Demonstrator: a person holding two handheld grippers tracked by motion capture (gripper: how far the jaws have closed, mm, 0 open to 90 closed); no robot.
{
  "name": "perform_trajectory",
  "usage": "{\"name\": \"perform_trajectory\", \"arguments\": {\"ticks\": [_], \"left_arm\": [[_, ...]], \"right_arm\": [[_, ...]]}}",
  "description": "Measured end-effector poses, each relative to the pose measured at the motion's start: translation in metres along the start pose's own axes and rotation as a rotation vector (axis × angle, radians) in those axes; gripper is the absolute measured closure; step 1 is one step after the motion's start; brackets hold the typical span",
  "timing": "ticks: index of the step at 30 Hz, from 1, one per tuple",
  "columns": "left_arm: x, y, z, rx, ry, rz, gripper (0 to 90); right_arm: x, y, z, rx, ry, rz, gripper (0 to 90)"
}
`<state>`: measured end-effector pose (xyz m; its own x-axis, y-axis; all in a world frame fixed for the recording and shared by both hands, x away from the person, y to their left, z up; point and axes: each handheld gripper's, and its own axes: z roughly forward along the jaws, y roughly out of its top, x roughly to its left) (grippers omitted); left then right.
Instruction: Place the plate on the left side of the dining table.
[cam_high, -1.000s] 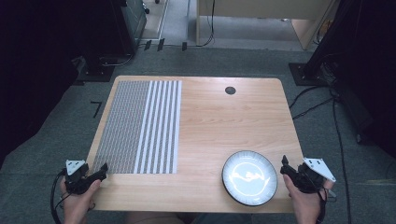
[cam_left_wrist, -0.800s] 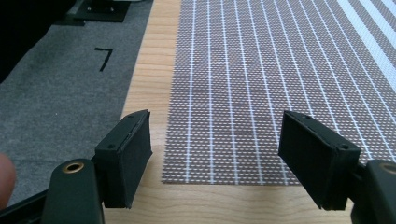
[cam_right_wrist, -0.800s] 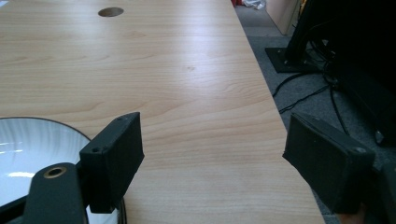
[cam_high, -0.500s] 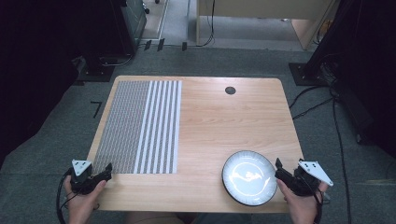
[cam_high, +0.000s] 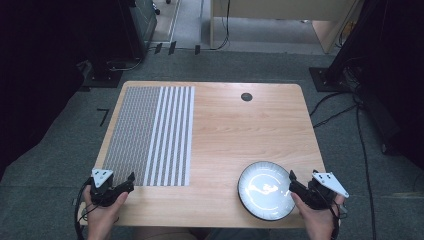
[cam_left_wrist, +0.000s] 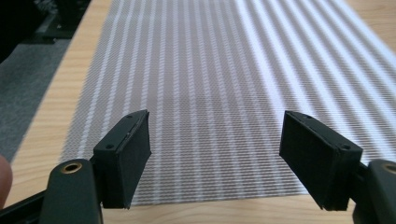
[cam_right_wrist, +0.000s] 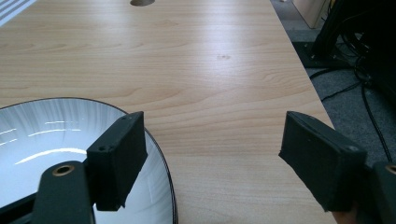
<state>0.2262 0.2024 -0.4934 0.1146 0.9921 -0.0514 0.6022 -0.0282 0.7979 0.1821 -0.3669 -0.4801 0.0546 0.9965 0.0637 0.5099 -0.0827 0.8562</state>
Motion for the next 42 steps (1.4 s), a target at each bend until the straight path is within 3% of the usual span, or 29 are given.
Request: {"name": "perform_trajectory", "arguments": {"ticks": [7,13,20,31,42], "left_arm": [[-0.035,0.009,0.0,-0.006,-0.061,0.049,24.5],[-0.057,0.013,0.002,-0.006,-0.101,0.083,24.1],[-0.081,0.02,0.004,-0.012,-0.147,0.099,24.1],[-0.124,0.028,0.007,-0.02,-0.23,0.127,24.1],[-0.156,0.029,0.011,-0.014,-0.28,0.148,24.2]], "right_arm": [[0.001,0.0,0.0,-0.004,0.011,0.011,24.7],[0.001,-0.001,0.0,-0.001,0.01,0.01,27.2],[0.003,-0.003,0.001,-0.009,0.01,-0.008,33.2],[0.004,-0.003,0.001,0.003,0.024,0.0,32.5],[0.005,-0.004,0.003,0.025,0.045,0.003,33.2]]}}
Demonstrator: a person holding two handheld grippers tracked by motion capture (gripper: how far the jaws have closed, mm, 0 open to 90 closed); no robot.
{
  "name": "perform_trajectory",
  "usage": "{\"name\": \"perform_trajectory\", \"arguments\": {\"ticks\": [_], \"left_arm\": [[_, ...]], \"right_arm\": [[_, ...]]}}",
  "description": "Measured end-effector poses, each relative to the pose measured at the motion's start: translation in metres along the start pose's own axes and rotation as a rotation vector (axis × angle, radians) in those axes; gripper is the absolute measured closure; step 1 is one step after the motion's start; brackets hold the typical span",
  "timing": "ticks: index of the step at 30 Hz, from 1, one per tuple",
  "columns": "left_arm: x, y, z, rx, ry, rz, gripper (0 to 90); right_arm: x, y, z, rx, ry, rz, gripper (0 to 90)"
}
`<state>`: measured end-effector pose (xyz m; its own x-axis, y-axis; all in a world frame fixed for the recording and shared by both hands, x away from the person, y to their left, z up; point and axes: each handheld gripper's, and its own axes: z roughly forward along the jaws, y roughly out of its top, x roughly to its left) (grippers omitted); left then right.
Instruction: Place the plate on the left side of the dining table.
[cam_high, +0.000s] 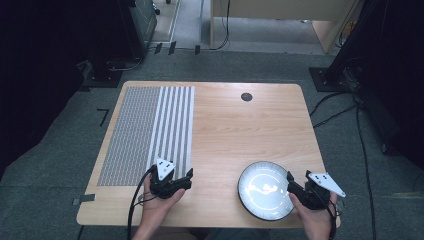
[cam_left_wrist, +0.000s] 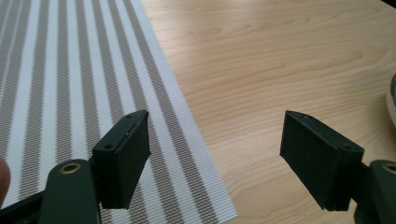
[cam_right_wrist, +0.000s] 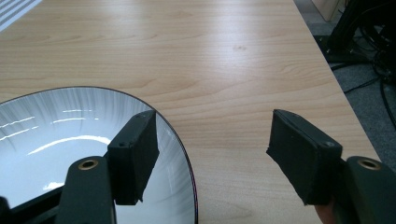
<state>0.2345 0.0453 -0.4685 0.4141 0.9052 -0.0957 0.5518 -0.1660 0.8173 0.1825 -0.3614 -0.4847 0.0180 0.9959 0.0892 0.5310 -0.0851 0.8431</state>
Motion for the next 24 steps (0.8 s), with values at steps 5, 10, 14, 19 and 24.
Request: {"name": "perform_trajectory", "arguments": {"ticks": [5,10,14,19,24], "left_arm": [[-0.012,0.002,0.006,0.003,-0.022,0.003,24.2],[-0.023,0.003,0.011,0.006,-0.039,0.011,24.2],[-0.032,0.003,0.015,0.011,-0.055,0.017,24.2],[-0.043,0.004,0.019,0.01,-0.077,0.013,24.3],[-0.055,0.004,0.024,0.017,-0.093,0.02,24.3]], "right_arm": [[-0.004,0.0,0.001,0.018,0.038,0.018,43.9],[-0.004,0.0,0.001,0.015,0.063,0.019,49.2],[-0.003,-0.001,0.001,0.015,0.087,0.008,54.8],[-0.002,-0.003,0.002,0.023,0.097,0.009,60.9],[-0.003,-0.004,0.004,0.04,0.104,0.016,60.9]]}}
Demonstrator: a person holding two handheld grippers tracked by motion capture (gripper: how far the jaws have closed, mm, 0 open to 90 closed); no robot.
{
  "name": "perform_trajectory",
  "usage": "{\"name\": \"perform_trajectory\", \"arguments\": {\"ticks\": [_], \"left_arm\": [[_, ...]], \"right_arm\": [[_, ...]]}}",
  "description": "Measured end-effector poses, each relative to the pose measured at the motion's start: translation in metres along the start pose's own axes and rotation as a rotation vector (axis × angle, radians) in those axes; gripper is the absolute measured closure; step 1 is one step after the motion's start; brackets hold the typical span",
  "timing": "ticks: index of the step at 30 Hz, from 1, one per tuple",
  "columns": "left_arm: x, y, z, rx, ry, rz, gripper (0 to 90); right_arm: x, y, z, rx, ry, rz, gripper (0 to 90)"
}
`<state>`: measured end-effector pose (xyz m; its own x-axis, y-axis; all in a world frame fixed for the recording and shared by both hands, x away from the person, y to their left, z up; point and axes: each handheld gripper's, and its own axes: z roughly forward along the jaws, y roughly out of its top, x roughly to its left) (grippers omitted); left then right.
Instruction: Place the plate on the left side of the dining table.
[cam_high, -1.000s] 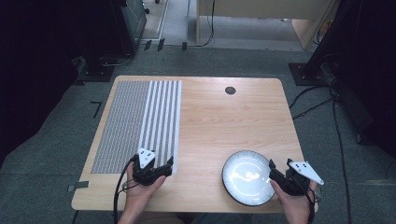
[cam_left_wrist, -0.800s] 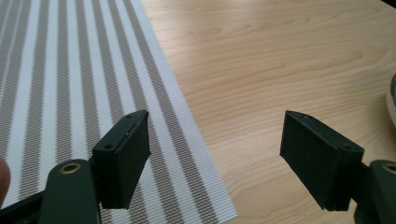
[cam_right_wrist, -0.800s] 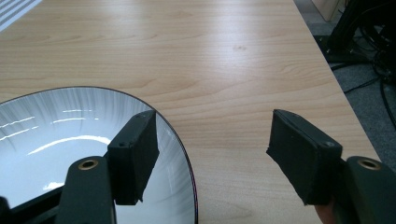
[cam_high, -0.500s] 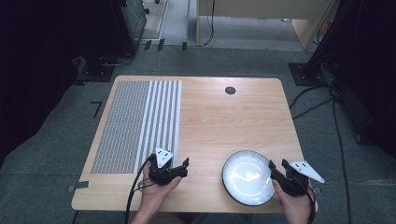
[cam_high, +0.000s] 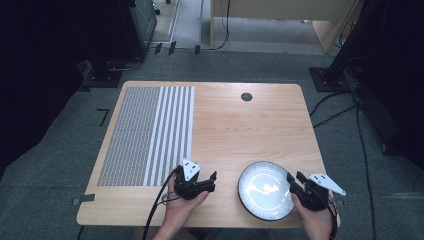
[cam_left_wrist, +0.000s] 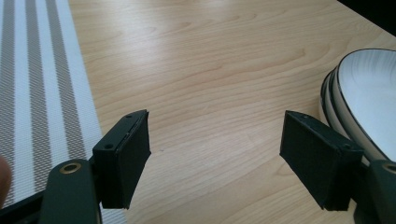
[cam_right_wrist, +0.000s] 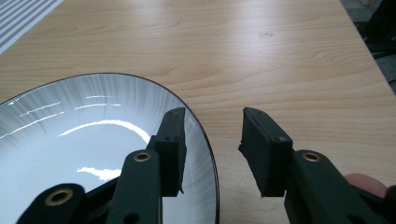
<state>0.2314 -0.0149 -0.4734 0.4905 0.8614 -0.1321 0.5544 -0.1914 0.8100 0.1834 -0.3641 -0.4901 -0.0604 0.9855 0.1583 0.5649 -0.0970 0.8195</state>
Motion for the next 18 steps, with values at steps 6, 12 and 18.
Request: {"name": "perform_trajectory", "arguments": {"ticks": [6,12,18], "left_arm": [[-0.018,0.001,0.008,0.011,-0.037,0.012,24.3],[-0.031,0.002,0.014,0.015,-0.07,0.01,24.9],[-0.044,0.0,0.021,0.039,-0.084,-0.002,28.2]], "right_arm": [[-0.003,-0.002,0.002,0.025,0.05,0.019,64.1],[-0.003,-0.002,0.001,0.039,0.048,0.026,64.4],[-0.004,-0.002,0.0,0.039,0.071,0.026,71.1]]}}
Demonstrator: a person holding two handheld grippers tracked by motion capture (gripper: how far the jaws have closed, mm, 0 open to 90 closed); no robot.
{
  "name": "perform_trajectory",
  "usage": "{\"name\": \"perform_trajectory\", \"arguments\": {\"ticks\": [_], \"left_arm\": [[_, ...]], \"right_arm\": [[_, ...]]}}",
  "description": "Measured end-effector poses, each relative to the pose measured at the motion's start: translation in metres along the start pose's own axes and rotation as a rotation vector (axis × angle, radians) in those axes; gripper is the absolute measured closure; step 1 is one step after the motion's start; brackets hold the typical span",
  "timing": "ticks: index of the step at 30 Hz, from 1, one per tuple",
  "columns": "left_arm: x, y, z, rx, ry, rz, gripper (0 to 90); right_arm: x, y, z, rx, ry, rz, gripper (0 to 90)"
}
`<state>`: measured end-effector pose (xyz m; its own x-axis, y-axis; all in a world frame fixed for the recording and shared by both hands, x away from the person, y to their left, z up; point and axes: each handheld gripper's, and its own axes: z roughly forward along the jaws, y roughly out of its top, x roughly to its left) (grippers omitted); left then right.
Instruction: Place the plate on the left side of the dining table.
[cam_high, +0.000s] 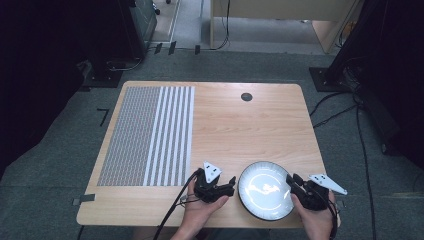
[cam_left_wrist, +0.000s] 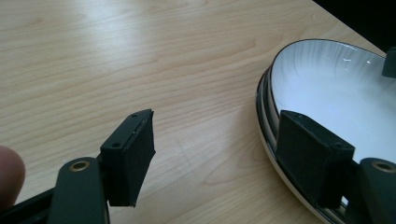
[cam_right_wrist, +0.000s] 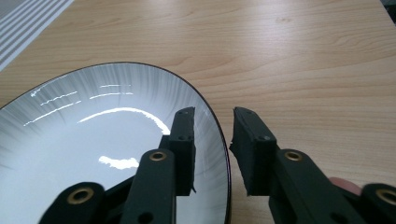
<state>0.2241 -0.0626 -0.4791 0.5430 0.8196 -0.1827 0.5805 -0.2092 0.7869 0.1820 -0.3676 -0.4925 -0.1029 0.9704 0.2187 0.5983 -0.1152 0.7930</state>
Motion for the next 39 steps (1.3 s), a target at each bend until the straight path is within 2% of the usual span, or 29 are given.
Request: {"name": "perform_trajectory", "arguments": {"ticks": [2,5,7,11,12,15,16,17,19,22,24,25,30,39], "left_arm": [[-0.004,-0.001,0.002,0.002,-0.007,-0.001,29.4],[-0.011,-0.002,0.005,0.006,-0.022,0.011,31.2],[-0.012,-0.002,0.006,0.008,-0.027,0.01,32.8],[-0.016,-0.003,0.01,0.011,-0.06,-0.007,37.9],[-0.017,-0.003,0.012,0.015,-0.071,-0.012,39.9],[-0.021,-0.005,0.014,0.027,-0.097,-0.01,49.5],[-0.023,-0.006,0.015,0.035,-0.1,-0.006,49.5],[-0.025,-0.007,0.017,0.044,-0.099,-0.008,54.3],[-0.027,-0.009,0.019,0.059,-0.106,-0.006,55.6],[-0.031,-0.012,0.022,0.077,-0.137,0.001,61.3],[-0.034,-0.013,0.023,0.077,-0.125,0.014,61.7],[-0.033,-0.013,0.023,0.078,-0.127,0.001,62.3],[-0.032,-0.012,0.023,0.075,-0.127,-0.007,64.5],[-0.032,-0.012,0.023,0.069,-0.12,-0.014,66.1]], "right_arm": [[-0.001,0.0,0.0,-0.001,0.006,0.003,72.0],[-0.002,-0.002,0.001,-0.004,0.021,0.047,75.4],[-0.003,-0.002,0.0,-0.004,0.018,0.052,77.8],[-0.005,-0.002,0.0,-0.003,0.022,0.067,79.7],[-0.005,-0.002,0.0,0.002,0.024,0.082,80.4],[-0.006,-0.001,0.0,0.025,0.011,0.089,81.8],[-0.006,-0.001,0.0,0.025,0.011,0.089,81.8],[-0.005,-0.001,0.0,0.034,0.007,0.093,81.9],[-0.005,-0.001,0.0,0.036,0.005,0.094,82.1],[-0.005,-0.001,0.0,0.041,0.006,0.096,82.6],[-0.007,0.0,-0.001,0.037,0.015,0.11,83.7],[-0.008,0.0,-0.001,0.037,0.022,0.123,84.1],[-0.014,0.0,-0.002,0.041,0.059,0.189,85.0],[-0.012,0.0,-0.005,0.044,0.047,0.202,85.1]]}}
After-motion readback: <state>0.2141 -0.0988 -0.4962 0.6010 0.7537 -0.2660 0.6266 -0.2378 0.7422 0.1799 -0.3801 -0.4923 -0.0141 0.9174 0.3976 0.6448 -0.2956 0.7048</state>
